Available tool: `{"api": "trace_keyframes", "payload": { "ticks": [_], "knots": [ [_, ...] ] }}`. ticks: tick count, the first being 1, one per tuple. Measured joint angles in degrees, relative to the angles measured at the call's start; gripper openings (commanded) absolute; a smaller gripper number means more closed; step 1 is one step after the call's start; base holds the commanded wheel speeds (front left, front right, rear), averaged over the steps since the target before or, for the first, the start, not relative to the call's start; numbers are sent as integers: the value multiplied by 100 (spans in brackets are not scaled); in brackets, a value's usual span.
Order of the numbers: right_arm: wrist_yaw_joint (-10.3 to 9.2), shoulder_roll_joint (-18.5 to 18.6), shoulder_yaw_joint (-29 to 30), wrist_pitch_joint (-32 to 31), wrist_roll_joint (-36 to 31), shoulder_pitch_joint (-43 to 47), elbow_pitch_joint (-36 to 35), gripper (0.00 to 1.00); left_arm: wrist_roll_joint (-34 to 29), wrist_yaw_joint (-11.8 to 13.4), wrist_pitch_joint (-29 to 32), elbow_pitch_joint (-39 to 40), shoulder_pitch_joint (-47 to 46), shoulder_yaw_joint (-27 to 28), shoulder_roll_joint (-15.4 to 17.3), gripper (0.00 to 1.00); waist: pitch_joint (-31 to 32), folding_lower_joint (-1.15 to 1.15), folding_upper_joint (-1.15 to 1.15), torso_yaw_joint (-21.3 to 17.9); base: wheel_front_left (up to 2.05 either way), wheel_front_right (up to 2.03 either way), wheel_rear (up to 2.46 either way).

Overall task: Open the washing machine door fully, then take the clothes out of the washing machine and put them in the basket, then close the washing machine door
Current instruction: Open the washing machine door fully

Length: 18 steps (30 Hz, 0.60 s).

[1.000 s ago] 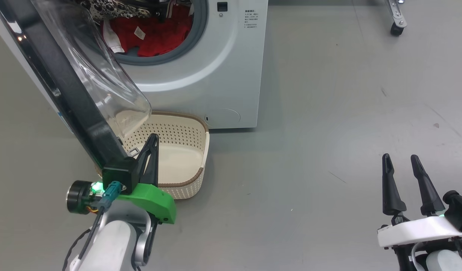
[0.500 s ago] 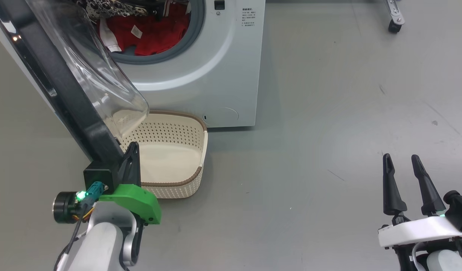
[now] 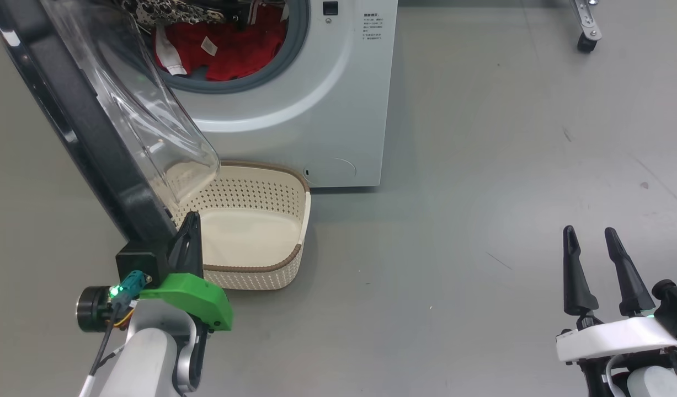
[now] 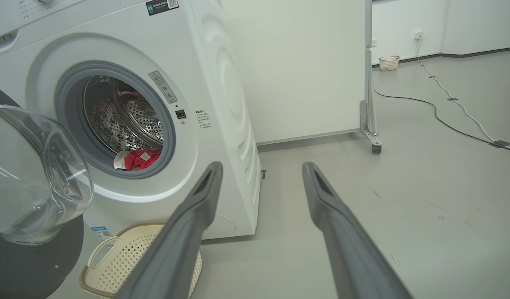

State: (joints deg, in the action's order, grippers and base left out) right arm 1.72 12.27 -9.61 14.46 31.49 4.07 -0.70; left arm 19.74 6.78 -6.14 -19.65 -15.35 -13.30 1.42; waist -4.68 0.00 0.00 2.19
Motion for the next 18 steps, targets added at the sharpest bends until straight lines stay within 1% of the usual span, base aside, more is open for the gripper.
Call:
{"api": "trace_keyframes", "payload": {
  "ticks": [18],
  "knots": [
    [24, -46, 83, 0, -86, 119, 7, 100, 93, 0, -164, -283, -4, 3, -2, 0, 126, 0, 0, 492, 0, 0, 0]
  ]
}}
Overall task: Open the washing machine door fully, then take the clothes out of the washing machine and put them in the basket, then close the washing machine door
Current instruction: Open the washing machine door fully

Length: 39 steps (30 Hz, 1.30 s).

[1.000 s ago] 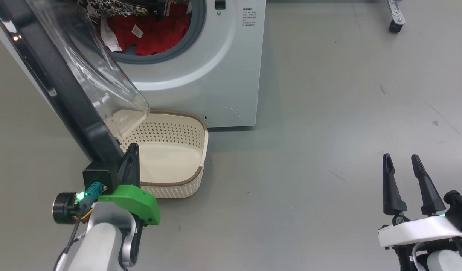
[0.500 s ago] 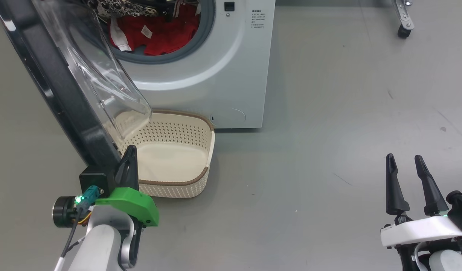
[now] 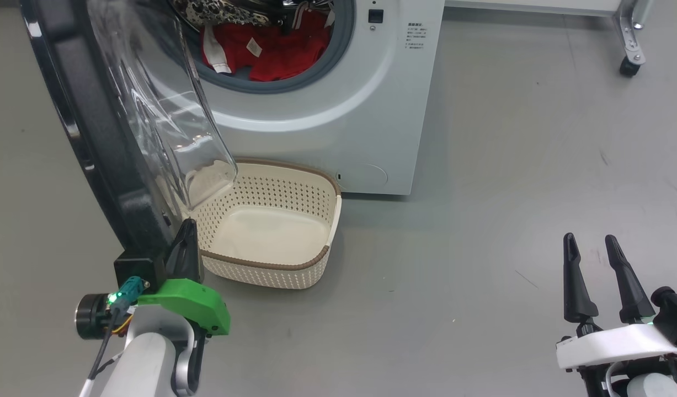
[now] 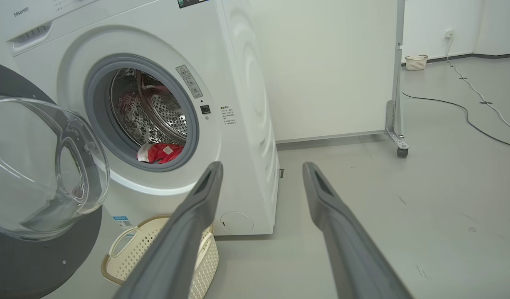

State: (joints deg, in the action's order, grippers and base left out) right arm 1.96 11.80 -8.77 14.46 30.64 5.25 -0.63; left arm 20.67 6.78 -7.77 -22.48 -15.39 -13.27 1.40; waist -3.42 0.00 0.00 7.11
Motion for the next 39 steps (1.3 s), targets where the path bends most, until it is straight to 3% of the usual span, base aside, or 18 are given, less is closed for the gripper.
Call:
{"api": "trace_keyframes", "payload": {
  "ticks": [12, 39],
  "knots": [
    [1, -22, 33, 0, -13, 29, -31, 100, 97, 0, -172, -70, 0, 221, -4, 0, -37, 0, 0, 380, 0, 0, 0],
    [144, 242, 4, -55, -146, -5, -353, 100, 98, 0, -424, 127, -1, 1657, -11, 0, -823, 0, 0, 806, 0, 0, 0]
  ]
}}
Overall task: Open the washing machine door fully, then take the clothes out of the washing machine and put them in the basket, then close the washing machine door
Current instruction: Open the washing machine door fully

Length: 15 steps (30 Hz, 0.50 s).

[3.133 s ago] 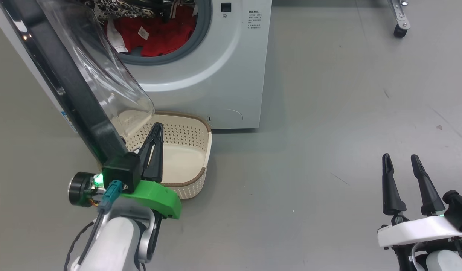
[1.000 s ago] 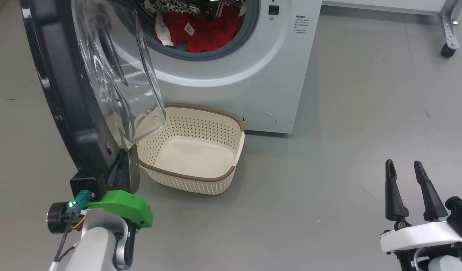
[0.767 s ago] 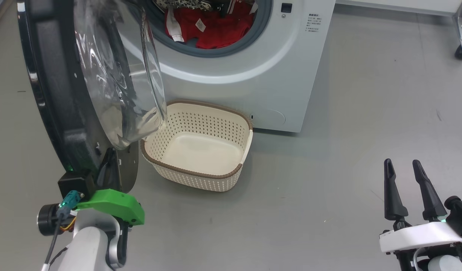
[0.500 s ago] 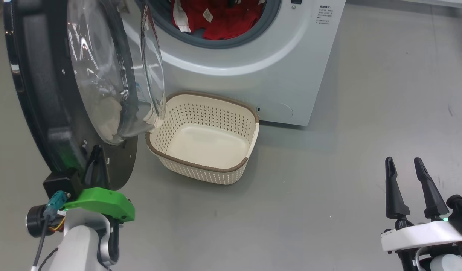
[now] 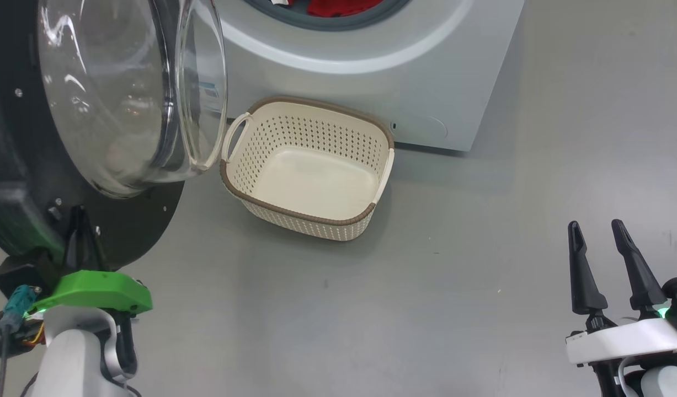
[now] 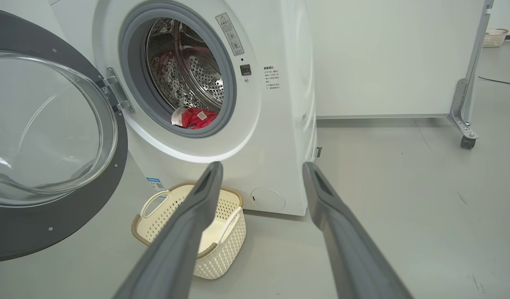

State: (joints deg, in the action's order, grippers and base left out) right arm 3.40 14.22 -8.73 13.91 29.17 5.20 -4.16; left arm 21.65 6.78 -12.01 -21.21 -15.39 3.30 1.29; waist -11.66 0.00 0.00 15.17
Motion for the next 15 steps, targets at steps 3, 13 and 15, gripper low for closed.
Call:
{"api": "trace_keyframes", "payload": {
  "ticks": [3, 13, 15],
  "knots": [
    [5, 45, 12, -5, 0, -2, -24, 100, 1, 0, -18, 47, -8, 194, 8, 0, -122, 0, 0, 19, 0, 0, 0],
    [58, 225, 38, -58, -7, -137, -145, 100, 49, 0, -44, 178, -236, 881, 155, 0, -537, 0, 0, 37, 0, 0, 0],
    [62, 253, 54, -60, -7, -149, -163, 100, 51, 0, -49, 209, -268, 995, 176, 0, -613, 0, 0, 35, 0, 0, 0]
  ]
}}
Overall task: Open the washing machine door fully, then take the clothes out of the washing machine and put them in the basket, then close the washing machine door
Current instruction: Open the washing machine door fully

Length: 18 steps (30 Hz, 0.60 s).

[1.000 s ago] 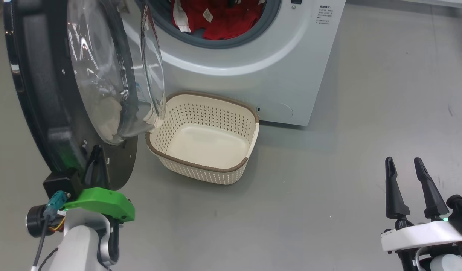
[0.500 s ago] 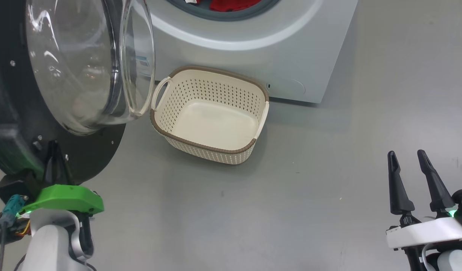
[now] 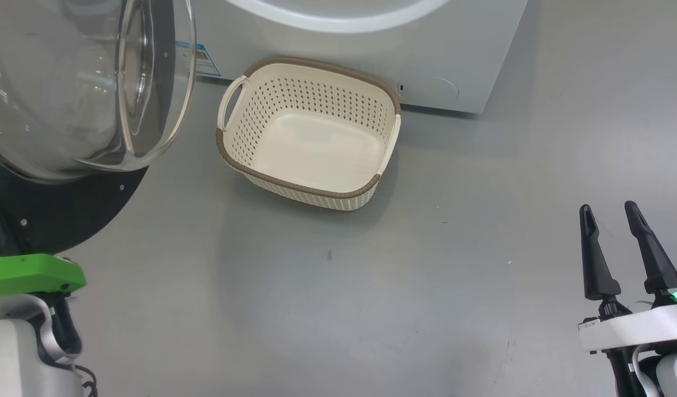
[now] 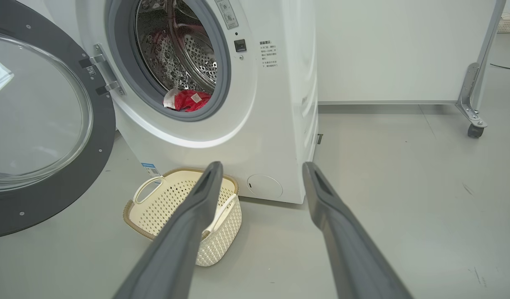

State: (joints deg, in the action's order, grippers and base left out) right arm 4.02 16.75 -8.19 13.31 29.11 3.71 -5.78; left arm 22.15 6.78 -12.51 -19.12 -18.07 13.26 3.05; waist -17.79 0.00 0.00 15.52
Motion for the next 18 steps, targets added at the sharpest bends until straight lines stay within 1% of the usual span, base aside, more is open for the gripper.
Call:
{"api": "trace_keyframes", "payload": {
  "ticks": [5, 14, 18],
  "knots": [
    [44, 64, 29, -41, 0, -25, -22, 100, 0, 0, 1, 38, -69, 230, 64, 0, -173, 0, 0, -10, 0, 0, 0],
    [62, 155, 59, -49, 0, -118, -78, 100, 98, 0, 36, 125, -171, 675, 138, 0, -440, 0, 0, -41, 0, 0, 0],
    [63, 213, 102, -64, 1, -120, -102, 100, 112, 1, 79, 132, -236, 777, 193, 0, -548, 0, 0, -55, 0, 0, 0]
  ]
}}
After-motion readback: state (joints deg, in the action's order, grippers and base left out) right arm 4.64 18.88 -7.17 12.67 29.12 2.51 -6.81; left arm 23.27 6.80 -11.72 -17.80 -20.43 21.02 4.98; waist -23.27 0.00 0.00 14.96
